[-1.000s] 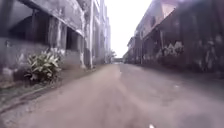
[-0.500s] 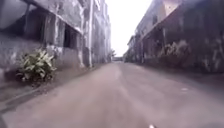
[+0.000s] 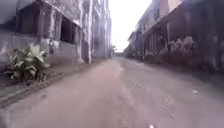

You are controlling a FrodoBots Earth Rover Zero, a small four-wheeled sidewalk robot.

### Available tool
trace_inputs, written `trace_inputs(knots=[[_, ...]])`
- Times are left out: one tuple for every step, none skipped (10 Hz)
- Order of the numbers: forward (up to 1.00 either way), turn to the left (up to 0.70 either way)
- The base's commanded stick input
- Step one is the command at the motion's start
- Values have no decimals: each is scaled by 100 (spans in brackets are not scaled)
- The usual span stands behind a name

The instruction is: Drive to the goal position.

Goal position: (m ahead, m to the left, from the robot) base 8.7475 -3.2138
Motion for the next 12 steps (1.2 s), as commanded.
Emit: trace_inputs(knots=[[50, 0], [50, 0], [50, 0], [50, 0], [50, 0], [50, 0], [50, 0], [50, 0], [50, 0], [50, 0], [50, 0], [50, 0]])
